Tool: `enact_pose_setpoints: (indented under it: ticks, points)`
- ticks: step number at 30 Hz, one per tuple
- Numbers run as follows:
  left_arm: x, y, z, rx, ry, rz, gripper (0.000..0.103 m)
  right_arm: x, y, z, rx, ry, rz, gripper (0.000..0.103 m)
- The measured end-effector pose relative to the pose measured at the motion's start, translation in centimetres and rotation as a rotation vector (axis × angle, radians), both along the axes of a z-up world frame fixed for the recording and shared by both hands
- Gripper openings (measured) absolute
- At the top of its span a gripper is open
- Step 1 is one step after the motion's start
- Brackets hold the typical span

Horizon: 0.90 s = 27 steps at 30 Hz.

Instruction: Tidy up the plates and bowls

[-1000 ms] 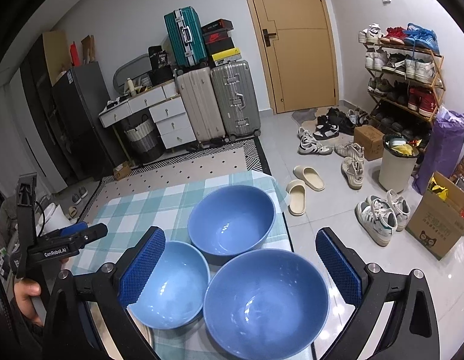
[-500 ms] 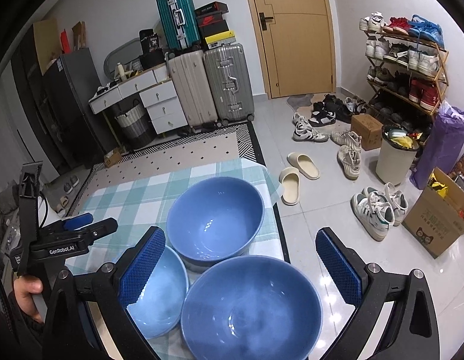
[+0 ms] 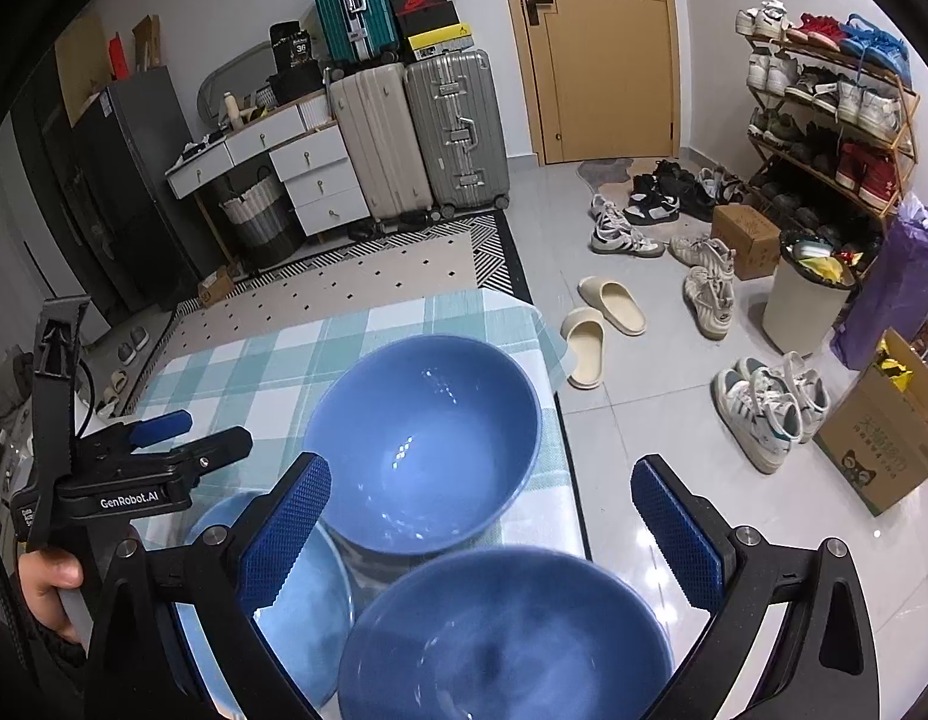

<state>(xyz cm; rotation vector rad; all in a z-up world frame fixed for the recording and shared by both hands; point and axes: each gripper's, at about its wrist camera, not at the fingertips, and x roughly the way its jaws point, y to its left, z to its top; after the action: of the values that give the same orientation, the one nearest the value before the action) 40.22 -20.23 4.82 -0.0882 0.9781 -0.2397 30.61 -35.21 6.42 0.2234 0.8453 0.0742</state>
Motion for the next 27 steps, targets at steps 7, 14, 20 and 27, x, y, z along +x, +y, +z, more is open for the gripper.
enact_pose_setpoints:
  ticks: [7,14,20,27]
  points:
    - [1.8,-0.5,-1.9,-0.017,0.038,-0.018,0.102,1.7,-0.6,-2.2,0.006,0.045,-0.023,0.102]
    - [3.5,-1.4,-3.4,-0.024,0.067,-0.034,0.095,3.1,-0.8,-3.8,0.018,0.078,-0.014,0.102]
    - [4.4,-2.0,-4.5,-0.037,0.095,-0.049,0.082,4.1,-0.9,-5.1,0.034,0.099,-0.012,0.094]
    - [4.6,-2.8,-5.2,-0.043,0.107,-0.086,0.076,4.8,-0.9,-6.1,0.039,0.130,0.000,0.081]
